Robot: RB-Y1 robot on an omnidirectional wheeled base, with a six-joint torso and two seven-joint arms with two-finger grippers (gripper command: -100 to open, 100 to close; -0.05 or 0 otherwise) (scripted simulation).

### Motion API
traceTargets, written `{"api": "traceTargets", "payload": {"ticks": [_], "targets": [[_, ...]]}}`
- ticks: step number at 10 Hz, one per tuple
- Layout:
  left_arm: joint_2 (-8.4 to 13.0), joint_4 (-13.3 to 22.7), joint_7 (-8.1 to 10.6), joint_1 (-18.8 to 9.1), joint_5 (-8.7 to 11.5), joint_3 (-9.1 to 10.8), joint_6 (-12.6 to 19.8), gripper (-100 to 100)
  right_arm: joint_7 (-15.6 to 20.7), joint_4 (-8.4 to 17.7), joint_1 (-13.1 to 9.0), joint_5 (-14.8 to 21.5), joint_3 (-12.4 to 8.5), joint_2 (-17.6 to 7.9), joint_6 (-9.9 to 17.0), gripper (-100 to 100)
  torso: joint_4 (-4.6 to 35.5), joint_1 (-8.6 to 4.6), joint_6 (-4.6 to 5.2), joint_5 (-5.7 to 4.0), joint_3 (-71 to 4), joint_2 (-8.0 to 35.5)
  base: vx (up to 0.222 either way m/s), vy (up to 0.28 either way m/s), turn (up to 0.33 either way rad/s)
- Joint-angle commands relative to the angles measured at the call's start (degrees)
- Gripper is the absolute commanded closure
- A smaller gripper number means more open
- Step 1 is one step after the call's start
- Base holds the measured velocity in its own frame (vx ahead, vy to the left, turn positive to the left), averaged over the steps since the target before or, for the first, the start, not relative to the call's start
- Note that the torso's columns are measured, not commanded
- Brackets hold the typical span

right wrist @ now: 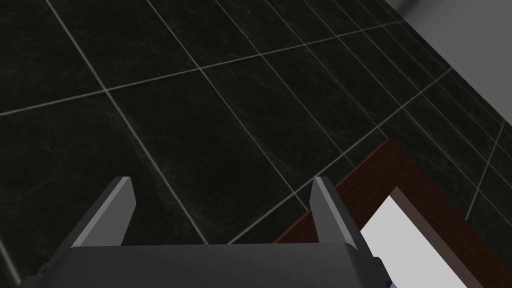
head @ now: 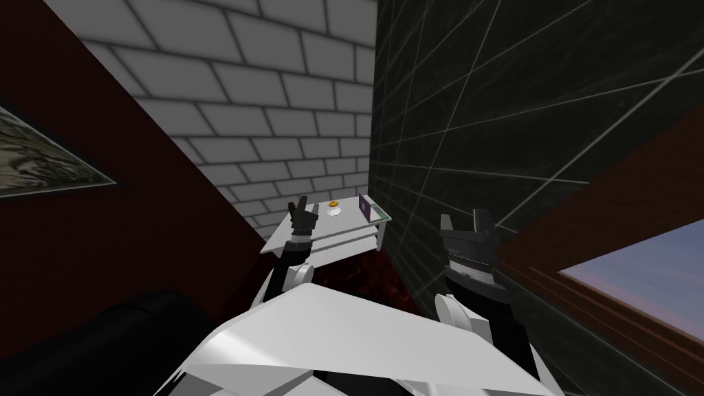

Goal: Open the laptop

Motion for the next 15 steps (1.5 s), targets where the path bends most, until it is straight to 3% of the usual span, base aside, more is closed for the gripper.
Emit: {"api": "traceTargets", "payload": {"ticks": [1, 2, 3, 5, 8, 15], "targets": [[0.0, 0.0, 0.0, 0.0, 0.0, 0.0, 0.0, 0, 0.0, 0.0, 0.0, 0.0, 0.0, 0.0, 0.0, 0, 4.23, 0.0, 0.0, 0.0, -8.46, 4.23, 0.0, 0.0, 0.0], [0.0, 0.0, 0.0, 0.0, 0.0, 0.0, 0.0, 0, 0.0, 0.0, 0.0, 0.0, 0.0, 0.0, 0.0, 0, 8.46, 0.0, 0.0, 0.0, -16.91, 8.46, 0.0, 0.0, 0.0], [0.0, 0.0, 0.0, 0.0, 0.0, 0.0, 0.0, 0, 0.39, 0.19, -0.1, 0.59, 0.03, -1.82, 0.32, -100, 12.69, 0.0, 0.0, 0.0, -25.38, 12.69, 0.012, 0.005, 0.018], [0.0, 0.02, 0.0, 0.01, 0.0, 0.0, 0.01, 0, 1.28, 0.58, -0.31, 1.97, 0.1, -4.54, 1.07, -100, 15.13, 0.02, 0.0, 0.01, -30.46, 15.12, 0.015, 0.015, 0.031], [0.0, 0.03, 0.0, 0.01, 0.0, 0.0, 0.01, 0, 3.47, 1.4, -0.79, 5.32, 0.27, -8.55, 2.86, -100, 15.36, 0.03, 0.0, 0.01, -30.77, 15.33, 0.027, 0.031, 0.05], [0.0, 0.03, 0.0, 0.01, 0.0, -0.01, 0.01, 0, 11.29, 3.57, -2.37, 16.91, 0.88, -16.95, 9.11, -100, 15.37, -0.02, 0.0, -0.01, -30.77, 15.34, 0.053, 0.046, 0.08]]}}
